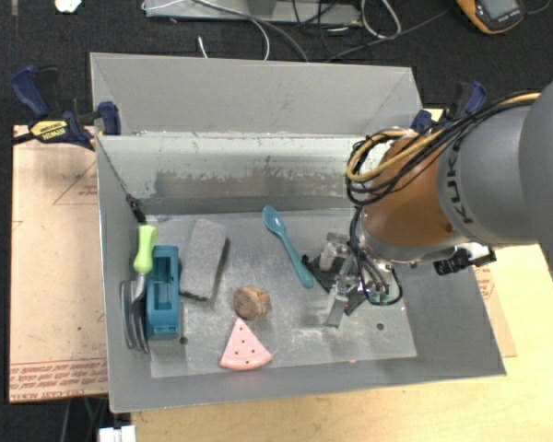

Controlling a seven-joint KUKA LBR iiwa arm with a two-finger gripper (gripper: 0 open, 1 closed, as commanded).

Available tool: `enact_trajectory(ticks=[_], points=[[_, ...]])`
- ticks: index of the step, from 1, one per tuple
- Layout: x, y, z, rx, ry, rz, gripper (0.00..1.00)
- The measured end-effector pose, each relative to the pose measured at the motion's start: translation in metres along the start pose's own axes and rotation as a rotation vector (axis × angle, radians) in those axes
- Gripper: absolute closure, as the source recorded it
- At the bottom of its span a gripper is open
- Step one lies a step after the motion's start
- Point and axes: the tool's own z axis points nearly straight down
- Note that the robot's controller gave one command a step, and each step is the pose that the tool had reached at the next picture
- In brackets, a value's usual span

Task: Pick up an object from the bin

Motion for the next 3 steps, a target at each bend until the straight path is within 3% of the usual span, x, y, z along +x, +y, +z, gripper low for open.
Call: enact_trajectory(ticks=[1,2,3], points=[[-0.0157,-0.0153,-0.0154,-0.003,-0.008,0.014,1.0],[-0.0152,-0.015,-0.0148,-0.003,-0.007,0.013,0.0],[-0.0152,-0.015,-0.0148,-0.003,-0.007,0.012,0.0]])
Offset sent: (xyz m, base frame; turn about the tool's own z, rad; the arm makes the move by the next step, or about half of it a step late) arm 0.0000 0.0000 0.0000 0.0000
